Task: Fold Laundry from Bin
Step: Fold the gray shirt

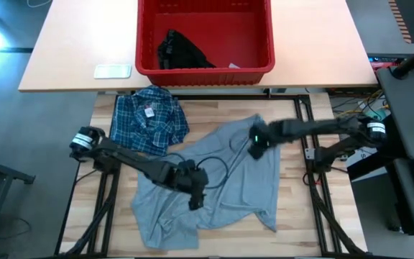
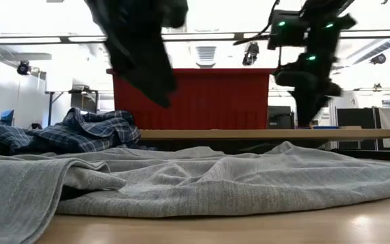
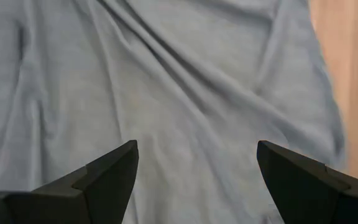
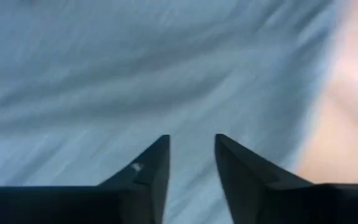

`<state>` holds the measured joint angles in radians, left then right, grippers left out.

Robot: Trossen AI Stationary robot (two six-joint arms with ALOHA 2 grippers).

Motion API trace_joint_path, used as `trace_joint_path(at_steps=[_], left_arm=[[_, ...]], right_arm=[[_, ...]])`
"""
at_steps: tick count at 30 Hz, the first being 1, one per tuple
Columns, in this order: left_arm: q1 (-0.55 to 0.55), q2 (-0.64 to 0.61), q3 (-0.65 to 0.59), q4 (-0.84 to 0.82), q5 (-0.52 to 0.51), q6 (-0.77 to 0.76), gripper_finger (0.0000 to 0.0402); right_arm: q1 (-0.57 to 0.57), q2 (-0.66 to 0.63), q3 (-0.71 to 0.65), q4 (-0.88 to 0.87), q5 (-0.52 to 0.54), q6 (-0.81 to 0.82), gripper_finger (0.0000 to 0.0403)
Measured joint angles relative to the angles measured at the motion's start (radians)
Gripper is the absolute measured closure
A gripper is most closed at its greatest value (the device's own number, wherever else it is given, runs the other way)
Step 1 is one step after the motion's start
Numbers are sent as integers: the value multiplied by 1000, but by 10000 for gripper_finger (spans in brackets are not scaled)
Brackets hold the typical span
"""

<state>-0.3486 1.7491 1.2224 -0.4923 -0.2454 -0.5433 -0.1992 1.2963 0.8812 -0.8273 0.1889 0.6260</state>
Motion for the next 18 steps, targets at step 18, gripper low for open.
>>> trace_joint_path(at_steps=[18], left_arm=[[-145,358,162,359,52,-178,91]], right_arm=[[832,217,-54,84,-54,806,237]])
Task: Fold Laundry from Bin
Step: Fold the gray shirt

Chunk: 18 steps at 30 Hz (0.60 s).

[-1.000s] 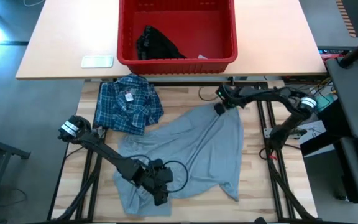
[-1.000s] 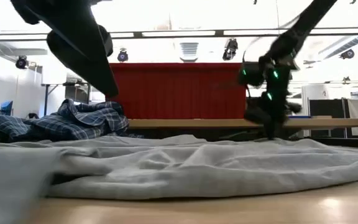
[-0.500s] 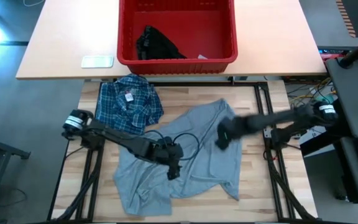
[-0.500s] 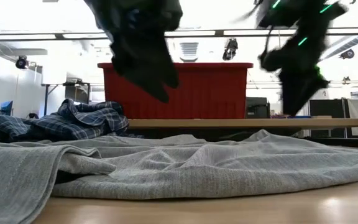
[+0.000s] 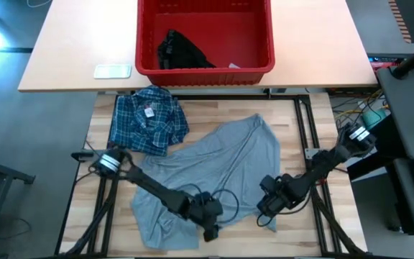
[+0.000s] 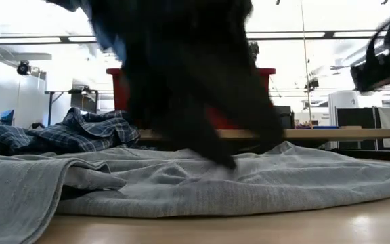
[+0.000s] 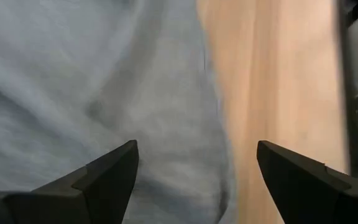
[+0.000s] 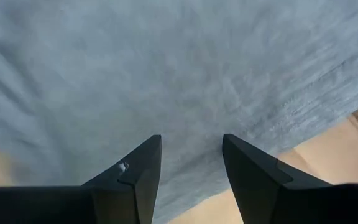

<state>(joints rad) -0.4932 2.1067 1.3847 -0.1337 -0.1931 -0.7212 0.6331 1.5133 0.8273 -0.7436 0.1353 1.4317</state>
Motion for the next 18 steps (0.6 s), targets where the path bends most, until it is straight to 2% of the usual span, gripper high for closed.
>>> trace_joint_path(at_steps=[5,11,14,18], left_arm=[[-63,74,71,-66,39,-39,91],[-121,45,77,-209,54,-67,91],[-125,15,72,-231,74,-94,91],[-126,-44,125,-294,42,-83,91]], right_arm=[[-1,54,7,-50,-72,-158,234],[-5,-5,-2,-242,-99,-307,234],[5,-81,9,-186,-88,-286,234],[43,-116,20,5,-61,-228,234]])
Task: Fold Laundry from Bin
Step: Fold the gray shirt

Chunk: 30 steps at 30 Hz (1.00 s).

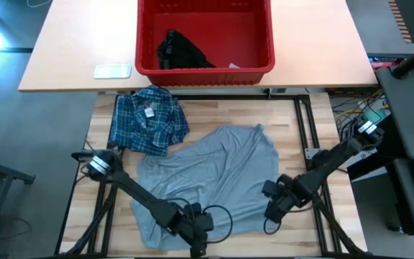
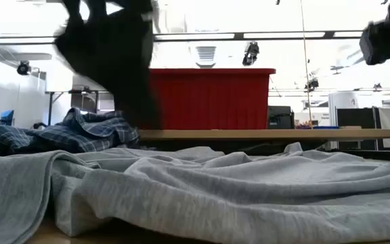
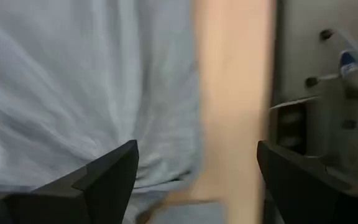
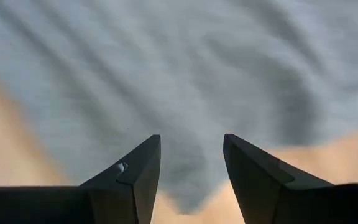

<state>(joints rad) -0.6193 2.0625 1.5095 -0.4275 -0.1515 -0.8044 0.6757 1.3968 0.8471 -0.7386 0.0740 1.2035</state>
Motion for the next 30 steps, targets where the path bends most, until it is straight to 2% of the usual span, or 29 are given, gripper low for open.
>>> trace_joint_path(at_steps=[5,9,13,18,21,23,27,30], left_arm=[[0,-74,22,-144,-15,36,91],[-5,-121,-44,-238,-16,-9,91],[-37,-148,-138,-250,-15,-98,91],[-112,-158,-168,-237,37,-187,91],[-166,-139,-166,-217,37,-239,91],[-197,-116,-165,-162,38,-262,91],[-240,-41,-167,-42,74,-289,91],[-271,3,-141,28,114,-298,91]], right_arm=[[48,70,1,155,4,70,234],[88,163,-1,234,-4,116,234],[136,243,20,332,-35,142,234],[195,302,42,332,-169,182,234],[227,267,78,284,-202,196,234],[229,231,110,182,-204,201,234],[213,130,194,0,-183,168,234],[184,76,205,-118,-143,146,234]])
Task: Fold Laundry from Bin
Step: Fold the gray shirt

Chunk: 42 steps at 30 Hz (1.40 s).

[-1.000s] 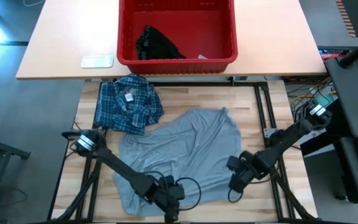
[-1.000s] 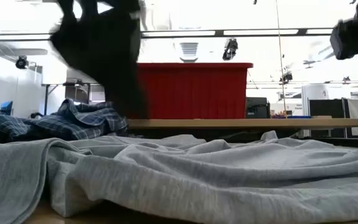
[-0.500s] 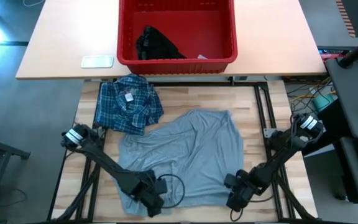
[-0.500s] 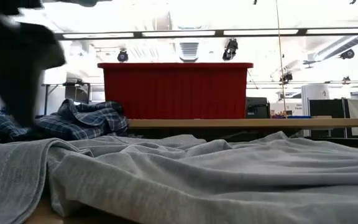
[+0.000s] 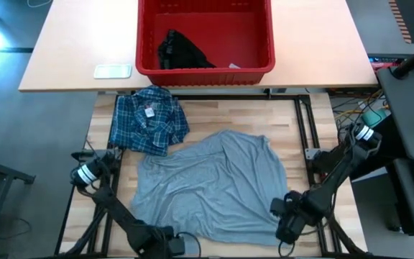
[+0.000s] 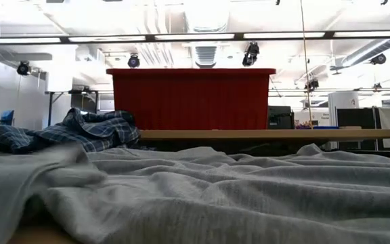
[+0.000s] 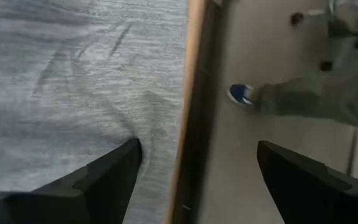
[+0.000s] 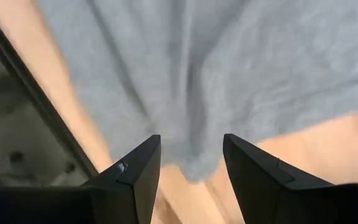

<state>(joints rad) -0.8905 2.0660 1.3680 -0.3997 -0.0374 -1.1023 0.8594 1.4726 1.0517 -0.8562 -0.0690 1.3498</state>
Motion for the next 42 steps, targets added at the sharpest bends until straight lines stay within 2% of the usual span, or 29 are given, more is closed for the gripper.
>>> trace_joint_path(at_steps=[6,8,11,14,15,18,21,25,28,34,38,42], left_arm=[[-79,2,36,-23,102,-59,91],[-112,-4,42,-55,110,-92,91],[-155,-26,75,-37,195,-151,91],[-200,-85,99,-67,208,-208,91],[-206,-107,105,-69,164,-233,91],[-182,-201,105,-162,-103,-267,91],[-127,-300,83,-354,-306,-258,91],[28,-408,6,-540,-448,-153,91],[196,-498,-81,-512,-503,19,91],[628,-564,-260,-253,-439,372,91],[854,-514,-320,-98,-347,527,91],[1025,-429,-333,81,-230,694,91]], right_arm=[[-110,-120,-40,11,130,-35,234],[-168,-142,-64,23,155,-75,234],[-266,-168,-88,73,179,-161,234],[-362,-159,-127,122,202,-222,234],[-394,-151,-139,138,209,-230,234],[-477,-111,-178,167,217,-244,234],[-549,-80,-217,184,209,-262,234],[-625,-70,-232,192,213,-313,234],[-658,-77,-219,192,204,-372,234],[-677,-122,-158,188,201,-510,234],[-677,-172,-116,185,201,-577,234],[-677,-219,-83,188,220,-585,234]])
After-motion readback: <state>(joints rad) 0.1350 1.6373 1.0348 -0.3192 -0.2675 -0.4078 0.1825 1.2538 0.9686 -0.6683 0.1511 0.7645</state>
